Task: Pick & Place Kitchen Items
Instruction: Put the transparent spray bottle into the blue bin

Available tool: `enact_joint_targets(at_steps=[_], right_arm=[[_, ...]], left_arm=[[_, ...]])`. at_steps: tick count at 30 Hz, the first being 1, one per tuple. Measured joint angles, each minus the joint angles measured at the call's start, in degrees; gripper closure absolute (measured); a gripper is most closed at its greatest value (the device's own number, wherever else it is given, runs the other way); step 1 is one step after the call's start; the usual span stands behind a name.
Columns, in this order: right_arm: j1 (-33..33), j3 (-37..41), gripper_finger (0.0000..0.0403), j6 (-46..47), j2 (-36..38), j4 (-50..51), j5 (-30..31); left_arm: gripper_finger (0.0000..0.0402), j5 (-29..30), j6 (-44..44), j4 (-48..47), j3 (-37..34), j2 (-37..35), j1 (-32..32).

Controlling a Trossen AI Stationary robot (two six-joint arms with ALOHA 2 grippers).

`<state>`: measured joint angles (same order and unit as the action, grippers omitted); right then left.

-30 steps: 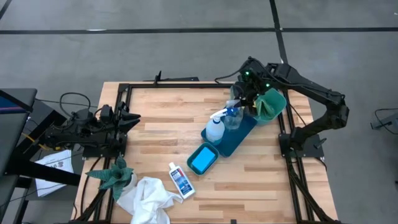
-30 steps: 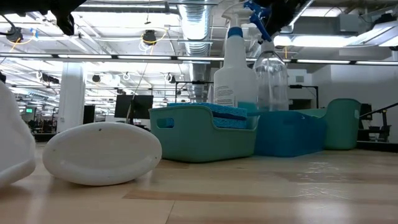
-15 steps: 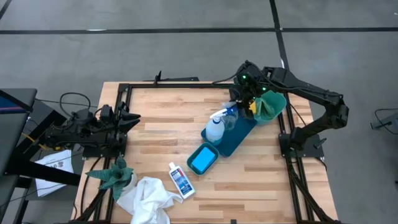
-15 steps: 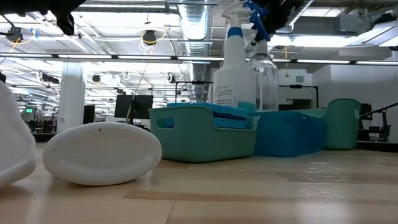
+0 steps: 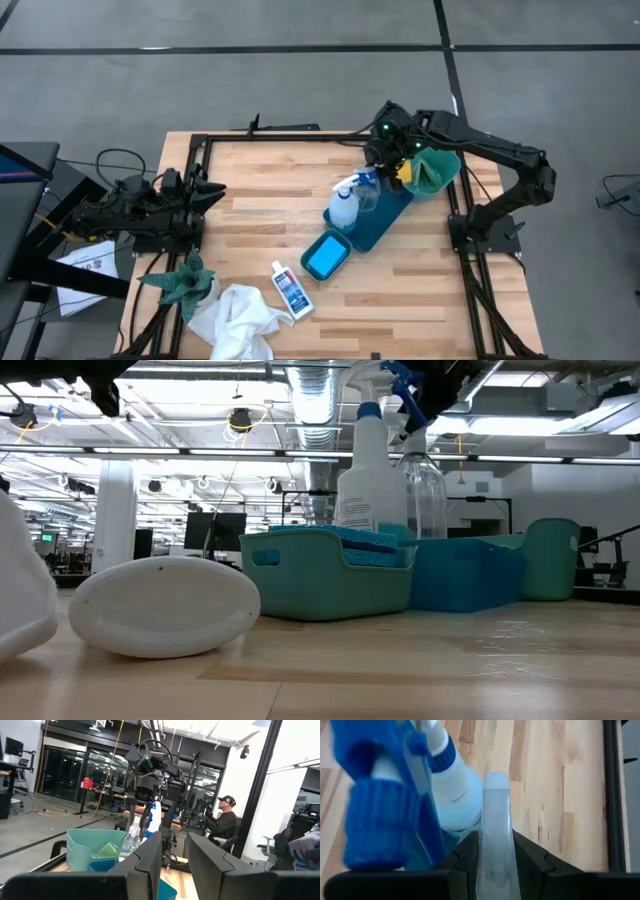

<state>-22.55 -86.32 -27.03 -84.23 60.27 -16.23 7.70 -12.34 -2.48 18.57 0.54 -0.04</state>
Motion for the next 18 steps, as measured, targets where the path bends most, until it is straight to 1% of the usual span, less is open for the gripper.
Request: enact_joint_targets(at_steps=[7,18], right_arm=[[0.34,-0.02,0.0317,-0.42,-0.63,-1.14,0.44],[-1.2,-0.02,0.0317,-0.54,-0.65,-1.0,1.17]], left_arm=[[0.0314,0.21,-0.01,-0.02,0.0,0.0,-0.01],[0.0314,0.2,0.0,0.0,0.0,0.0,0.0]])
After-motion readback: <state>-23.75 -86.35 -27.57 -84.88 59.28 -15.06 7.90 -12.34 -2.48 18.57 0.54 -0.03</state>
